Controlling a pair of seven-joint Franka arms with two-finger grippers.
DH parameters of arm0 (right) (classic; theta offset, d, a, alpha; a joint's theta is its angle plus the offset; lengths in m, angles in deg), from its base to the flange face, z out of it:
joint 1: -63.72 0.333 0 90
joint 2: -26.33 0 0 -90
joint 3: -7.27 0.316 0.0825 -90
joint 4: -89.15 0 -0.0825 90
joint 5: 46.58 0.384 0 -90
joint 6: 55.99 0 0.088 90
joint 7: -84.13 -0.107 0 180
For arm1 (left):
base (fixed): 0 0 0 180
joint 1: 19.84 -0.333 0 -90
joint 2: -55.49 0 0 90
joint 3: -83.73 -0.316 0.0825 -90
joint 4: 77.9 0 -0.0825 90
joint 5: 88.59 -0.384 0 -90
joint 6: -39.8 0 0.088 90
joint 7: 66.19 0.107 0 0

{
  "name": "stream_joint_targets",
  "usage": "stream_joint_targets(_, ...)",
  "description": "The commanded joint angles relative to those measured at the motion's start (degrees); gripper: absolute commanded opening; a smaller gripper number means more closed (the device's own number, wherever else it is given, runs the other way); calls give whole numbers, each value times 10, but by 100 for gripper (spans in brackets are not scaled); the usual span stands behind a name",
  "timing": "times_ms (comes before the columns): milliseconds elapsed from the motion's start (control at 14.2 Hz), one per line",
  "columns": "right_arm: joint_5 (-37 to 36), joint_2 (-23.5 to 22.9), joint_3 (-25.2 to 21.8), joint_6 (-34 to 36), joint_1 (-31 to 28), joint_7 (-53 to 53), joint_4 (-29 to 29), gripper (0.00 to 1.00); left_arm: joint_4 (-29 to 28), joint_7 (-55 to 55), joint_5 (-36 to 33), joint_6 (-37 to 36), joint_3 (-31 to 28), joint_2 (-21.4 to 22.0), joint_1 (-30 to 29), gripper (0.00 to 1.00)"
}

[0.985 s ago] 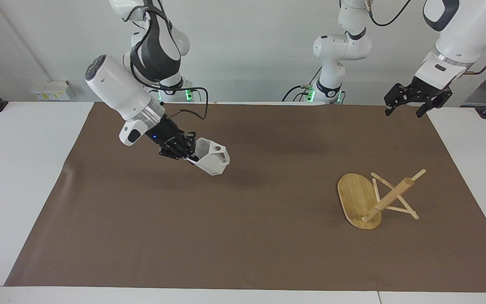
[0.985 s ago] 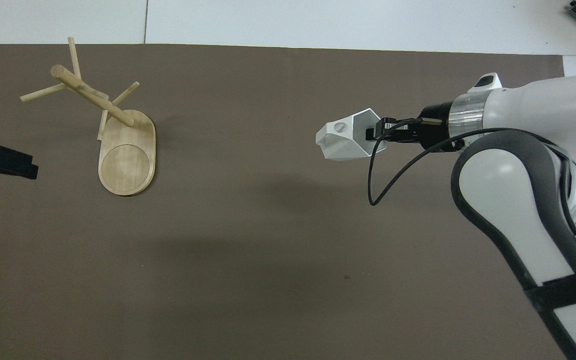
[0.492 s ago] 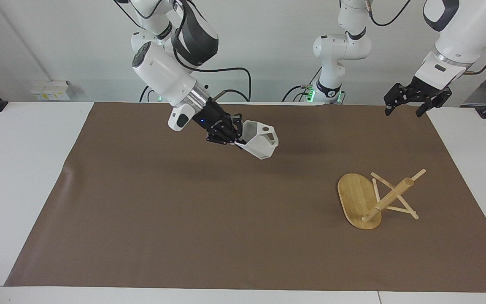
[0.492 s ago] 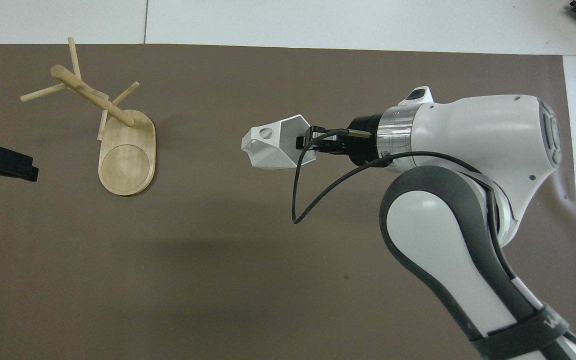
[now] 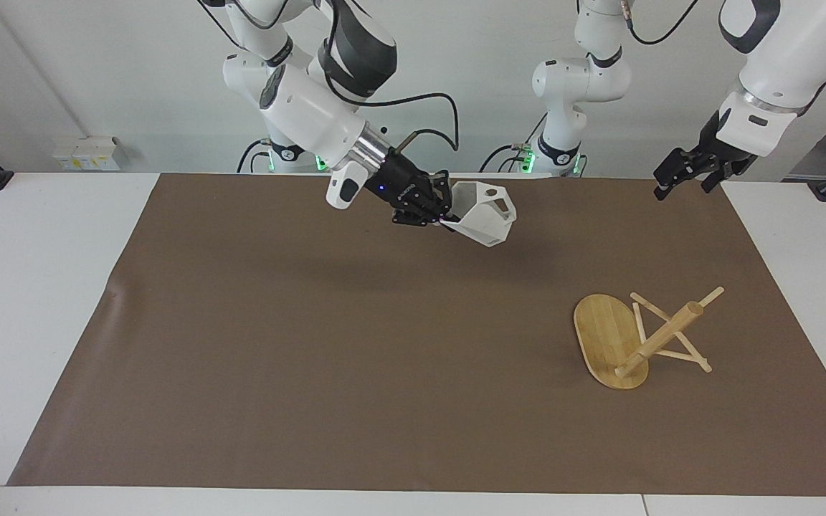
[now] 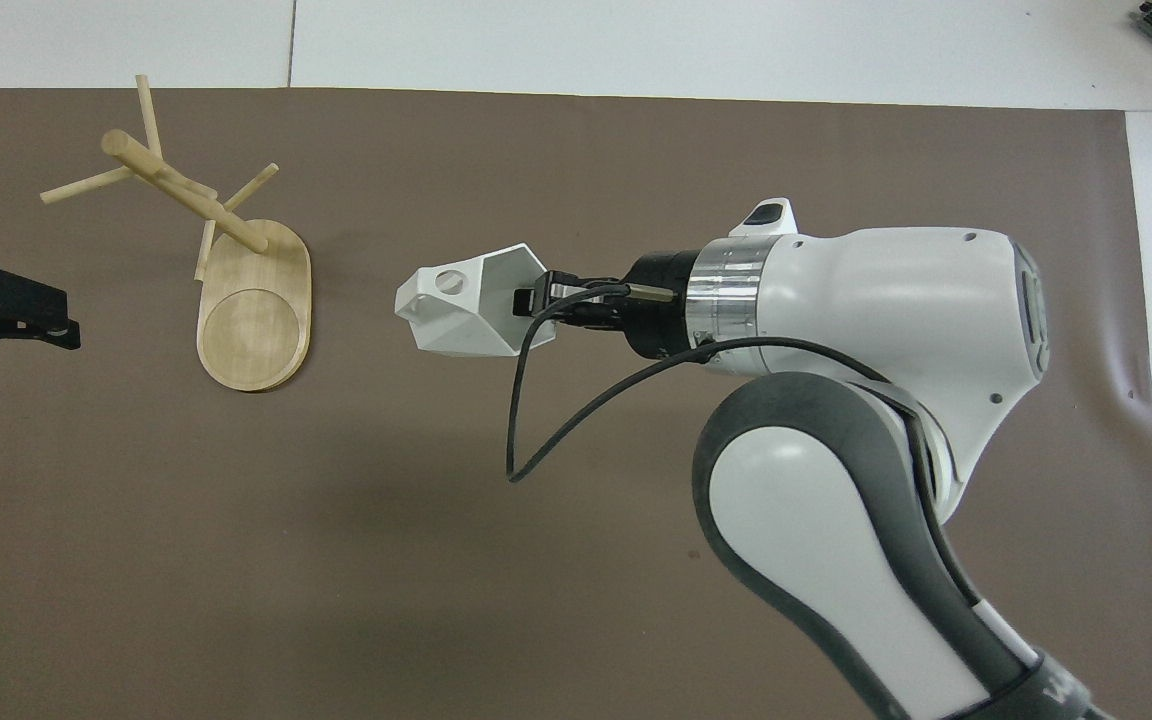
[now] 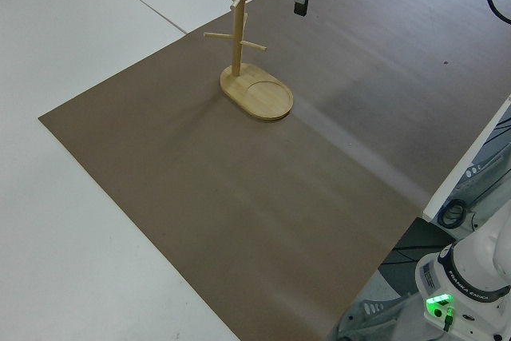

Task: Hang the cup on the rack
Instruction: 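Lift the white cup and carry it toward the left gripper, then grasp the cup with the left gripper while the right gripper holds it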

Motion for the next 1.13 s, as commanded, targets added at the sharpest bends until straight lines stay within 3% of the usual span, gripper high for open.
stream_joint_targets(0,29,-4,33,-30,-9,5,0,0,-12,-108,57,17,2,0,-3,100)
stream_joint_targets(492,36,-5,61,-80,-5,42,1,0,-10,-398,184,51,11,-18,0,100)
stream_joint_targets(774,36,-5,61,-82,-5,38,3,0,-22,-658,271,124,12,-25,-1,100)
stream_joint_targets(1055,36,-5,64,-84,-4,35,2,0,-53,-745,346,126,12,-30,-2,100)
